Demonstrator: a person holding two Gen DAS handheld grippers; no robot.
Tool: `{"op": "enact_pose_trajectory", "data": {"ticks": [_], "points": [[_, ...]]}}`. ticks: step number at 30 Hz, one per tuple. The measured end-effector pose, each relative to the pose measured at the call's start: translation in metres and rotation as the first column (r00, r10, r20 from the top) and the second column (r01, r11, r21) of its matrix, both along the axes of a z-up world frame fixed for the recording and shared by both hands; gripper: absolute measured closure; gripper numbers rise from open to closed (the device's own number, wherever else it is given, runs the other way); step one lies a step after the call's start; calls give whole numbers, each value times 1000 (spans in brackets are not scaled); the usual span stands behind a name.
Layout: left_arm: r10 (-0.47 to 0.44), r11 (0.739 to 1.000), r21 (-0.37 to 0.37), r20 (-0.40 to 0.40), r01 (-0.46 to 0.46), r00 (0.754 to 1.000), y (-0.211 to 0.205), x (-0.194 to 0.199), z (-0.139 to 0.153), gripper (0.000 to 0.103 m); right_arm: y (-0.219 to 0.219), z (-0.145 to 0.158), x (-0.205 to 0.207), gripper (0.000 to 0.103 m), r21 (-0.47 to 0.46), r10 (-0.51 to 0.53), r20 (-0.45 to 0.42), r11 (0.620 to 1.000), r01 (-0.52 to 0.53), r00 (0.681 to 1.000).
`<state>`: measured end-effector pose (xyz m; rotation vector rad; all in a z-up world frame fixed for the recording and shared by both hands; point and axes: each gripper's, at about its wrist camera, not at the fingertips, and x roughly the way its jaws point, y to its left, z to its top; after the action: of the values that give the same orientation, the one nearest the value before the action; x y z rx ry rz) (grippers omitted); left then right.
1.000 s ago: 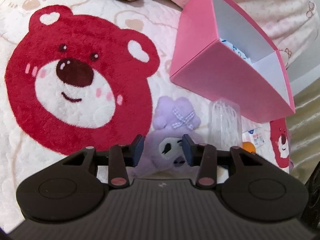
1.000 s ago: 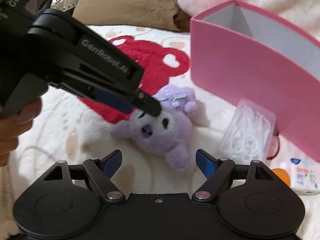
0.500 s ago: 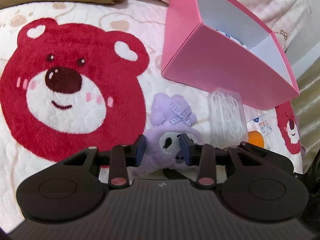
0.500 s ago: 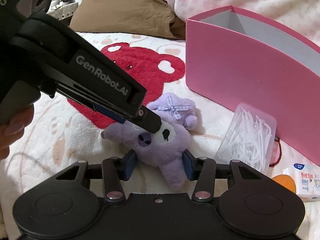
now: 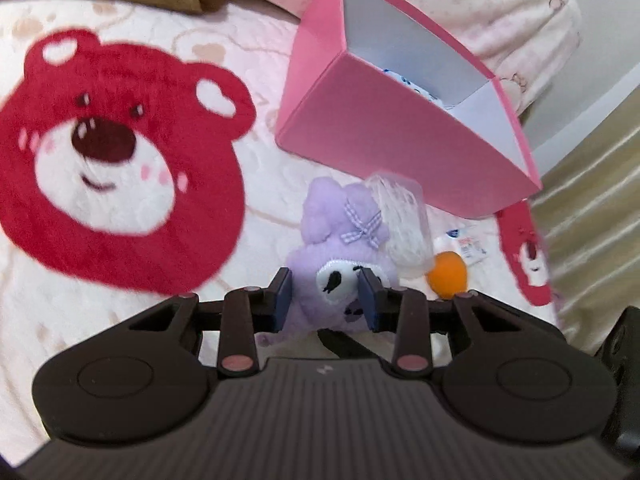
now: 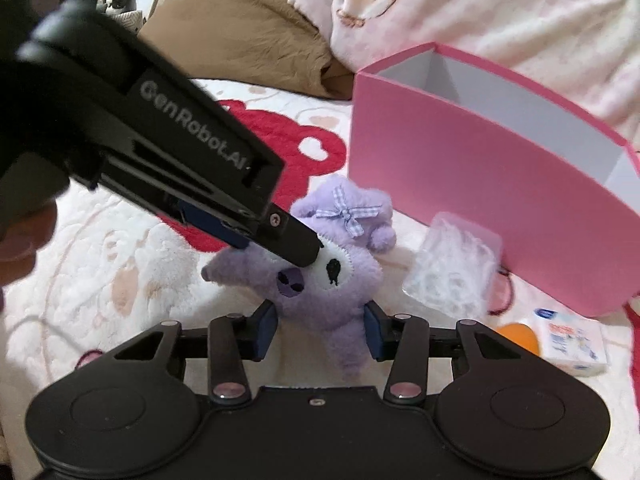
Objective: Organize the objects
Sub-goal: 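Lift the plush toy and carry it into the pink box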
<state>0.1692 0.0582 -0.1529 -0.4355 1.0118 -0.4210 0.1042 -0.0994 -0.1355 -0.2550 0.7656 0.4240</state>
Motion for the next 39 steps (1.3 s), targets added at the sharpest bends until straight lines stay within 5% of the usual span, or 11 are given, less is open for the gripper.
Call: {"op": "enact_pose_trajectory", "data": {"ticks": [6,14,20,25,31,39], "points": [[-36,999,-4,29,36,999,-10,-15,16,69,-3,8,-11,53,-20,-3,27,1000,3,1000],[-101,994,56,91,96,991,-23,-22,94,69,-15,68,-23,53,-10,23,75,1000,-22,997],[-119,992,77,225,104,967,-40,-1,162,69,-28,137,2,53,-10,-7,171,1000,8,985],[-98,994,73,217,84,971,-53,39,192,68,-40,170,47,53,-25,17,185,1000,-12,983],[-83,995,65,90,77,993,-75,92,182,69,-51,155,102,53,-36,10,111,999,-6,994],[-27,983,179,-23,31,999,-96,151,139,69,-69,116,161,53,71,32,-41,997,-29,999]]}}
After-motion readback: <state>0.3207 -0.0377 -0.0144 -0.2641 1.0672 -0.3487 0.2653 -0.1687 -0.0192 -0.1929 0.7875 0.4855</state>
